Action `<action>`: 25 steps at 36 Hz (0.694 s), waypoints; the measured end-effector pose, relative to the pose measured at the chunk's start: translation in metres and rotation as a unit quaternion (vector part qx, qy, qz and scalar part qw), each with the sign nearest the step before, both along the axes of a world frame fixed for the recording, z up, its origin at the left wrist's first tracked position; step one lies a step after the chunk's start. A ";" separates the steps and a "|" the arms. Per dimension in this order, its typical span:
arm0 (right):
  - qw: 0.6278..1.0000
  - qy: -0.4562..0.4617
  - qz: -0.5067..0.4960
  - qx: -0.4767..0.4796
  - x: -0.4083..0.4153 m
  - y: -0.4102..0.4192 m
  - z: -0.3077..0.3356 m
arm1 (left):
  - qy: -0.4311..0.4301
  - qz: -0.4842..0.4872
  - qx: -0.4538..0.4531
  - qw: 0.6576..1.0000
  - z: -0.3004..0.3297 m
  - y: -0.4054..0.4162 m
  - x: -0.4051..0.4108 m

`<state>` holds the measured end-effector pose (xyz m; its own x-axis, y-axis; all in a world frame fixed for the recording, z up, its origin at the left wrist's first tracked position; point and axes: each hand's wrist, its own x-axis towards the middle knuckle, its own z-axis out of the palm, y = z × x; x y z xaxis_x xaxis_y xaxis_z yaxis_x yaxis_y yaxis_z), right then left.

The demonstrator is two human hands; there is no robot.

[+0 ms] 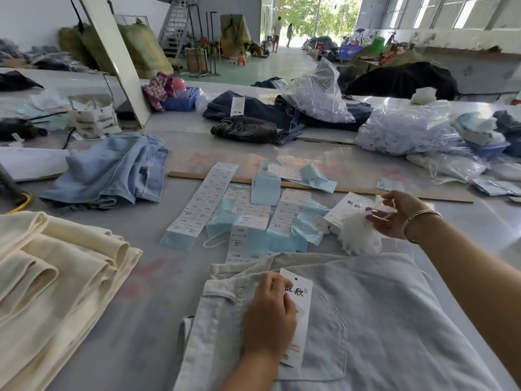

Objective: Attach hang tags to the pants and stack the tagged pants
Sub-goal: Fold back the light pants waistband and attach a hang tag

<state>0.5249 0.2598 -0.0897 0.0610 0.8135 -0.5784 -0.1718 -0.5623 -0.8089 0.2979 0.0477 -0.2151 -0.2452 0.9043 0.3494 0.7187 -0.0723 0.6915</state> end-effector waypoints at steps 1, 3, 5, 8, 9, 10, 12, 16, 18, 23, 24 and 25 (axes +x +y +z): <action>1.000 0.006 0.011 -0.008 0.002 0.000 0.000 | 0.001 0.000 0.001 1.000 0.000 0.000 0.000; 0.999 0.006 0.035 -0.009 0.008 0.001 0.002 | 0.002 0.000 0.001 1.000 0.000 0.000 -0.001; 0.998 -0.003 0.070 0.003 0.013 0.001 0.004 | 0.002 0.001 0.002 1.000 -0.001 0.001 -0.001; 0.991 -0.040 0.124 0.017 0.015 -0.003 0.010 | 0.003 0.001 0.003 1.000 -0.001 0.001 0.000; 0.987 -0.071 0.144 0.021 0.014 -0.004 0.012 | 0.002 0.001 0.004 1.000 -0.001 0.001 0.000; 0.979 -0.119 0.165 0.026 0.011 -0.007 0.016 | -0.003 0.002 0.007 1.000 -0.002 0.001 0.000; 0.939 -0.264 0.208 0.075 0.003 -0.012 0.019 | -0.020 0.008 0.012 1.000 -0.003 0.002 -0.001; 0.775 -0.456 0.277 0.338 -0.017 -0.044 0.013 | -0.090 -0.009 -0.003 0.996 0.000 0.004 -0.007; 0.685 -0.509 0.320 0.411 -0.028 -0.074 0.005 | -0.163 -0.046 -0.054 0.984 0.008 0.006 -0.015; 0.511 -0.593 0.482 0.394 -0.038 -0.135 -0.042 | -0.091 -0.223 -0.220 0.945 0.036 0.006 -0.061; 0.519 -0.587 0.493 0.378 -0.039 -0.143 -0.050 | -0.024 -0.249 -0.234 0.940 0.039 0.005 -0.072; 0.533 -0.578 0.497 0.367 -0.038 -0.149 -0.056 | 0.034 -0.264 -0.245 0.932 0.042 0.003 -0.081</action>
